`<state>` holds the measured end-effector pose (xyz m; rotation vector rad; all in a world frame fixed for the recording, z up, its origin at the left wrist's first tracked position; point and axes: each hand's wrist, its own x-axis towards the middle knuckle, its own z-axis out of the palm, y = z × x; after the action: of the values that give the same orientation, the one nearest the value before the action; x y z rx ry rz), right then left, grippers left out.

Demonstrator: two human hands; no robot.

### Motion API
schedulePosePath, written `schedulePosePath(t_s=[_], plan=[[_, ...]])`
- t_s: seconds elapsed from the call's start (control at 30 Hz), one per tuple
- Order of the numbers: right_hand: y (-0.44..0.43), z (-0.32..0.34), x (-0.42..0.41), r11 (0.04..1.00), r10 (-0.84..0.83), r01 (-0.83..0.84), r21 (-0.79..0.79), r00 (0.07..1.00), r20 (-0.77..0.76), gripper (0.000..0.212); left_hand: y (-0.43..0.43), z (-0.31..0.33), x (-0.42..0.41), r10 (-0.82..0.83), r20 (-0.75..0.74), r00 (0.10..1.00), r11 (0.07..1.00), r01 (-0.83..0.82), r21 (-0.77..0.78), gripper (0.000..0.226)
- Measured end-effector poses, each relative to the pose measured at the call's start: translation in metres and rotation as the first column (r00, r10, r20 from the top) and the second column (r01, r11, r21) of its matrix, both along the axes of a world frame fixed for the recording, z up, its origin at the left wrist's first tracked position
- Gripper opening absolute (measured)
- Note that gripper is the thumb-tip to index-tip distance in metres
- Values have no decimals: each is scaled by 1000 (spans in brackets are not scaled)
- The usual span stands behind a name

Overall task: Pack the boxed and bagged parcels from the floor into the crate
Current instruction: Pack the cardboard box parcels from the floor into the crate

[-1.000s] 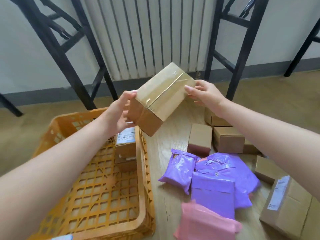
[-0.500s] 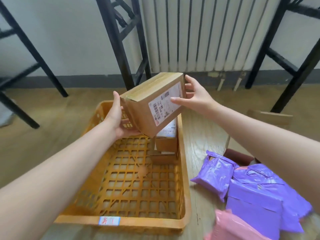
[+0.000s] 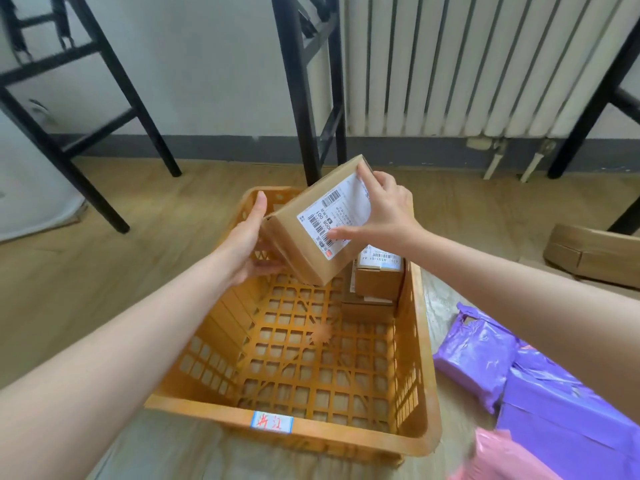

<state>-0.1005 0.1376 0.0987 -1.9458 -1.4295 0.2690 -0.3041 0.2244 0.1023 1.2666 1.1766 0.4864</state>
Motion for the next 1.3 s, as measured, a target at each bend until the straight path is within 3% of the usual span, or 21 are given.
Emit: schedulePosePath(t_s=[0.1,0.27,0.33,0.37,0.47,0.53,0.67,0.73,0.9,1.07,1.17,1.3], plan=[[6,-2,-1,1000,14,-14,-19,1000,-5,119,3,-1,-11,-97,13,995,995,97,-22,94],[12,-11,-3,995,80,-81,-51,996,-27,121,13,-10,-20,-95,-73,993,992,100,71,105],[11,-14,-2,989,116,-109,-98,991,70,128,19,-10,-23,-42,-82,996,990,53,131,109],[9,-15,0,984,141,-116,-133,970,196,134,23,-10,-24,-21,-85,996,988,33,151,109],[4,-21,3,963,262,-155,-222,742,617,146,28,-12,-29,8,-127,992,991,9,137,105],[-1,-26,-1,939,337,-168,-301,630,699,146,26,-14,-31,-11,-176,984,994,30,107,103],[-11,-33,-6,922,386,-246,-298,568,727,123,23,-15,-32,-50,-216,975,991,76,114,98],[-12,-31,-6,927,369,-283,-245,579,727,116,22,-16,-33,-41,-196,980,991,65,120,96],[-12,-29,-11,885,465,-343,-315,616,636,133,23,-15,-33,-19,-168,986,997,31,72,93],[-13,-36,-19,894,446,-338,-293,627,639,139,24,-12,-36,-51,-146,988,998,57,32,121],[-11,-37,-19,900,435,-315,-301,636,637,142,21,-15,-34,-54,-124,991,997,59,39,126],[-10,-37,-20,945,320,-221,-242,779,539,138,24,-10,-31,50,110,993,999,-51,9,127]])
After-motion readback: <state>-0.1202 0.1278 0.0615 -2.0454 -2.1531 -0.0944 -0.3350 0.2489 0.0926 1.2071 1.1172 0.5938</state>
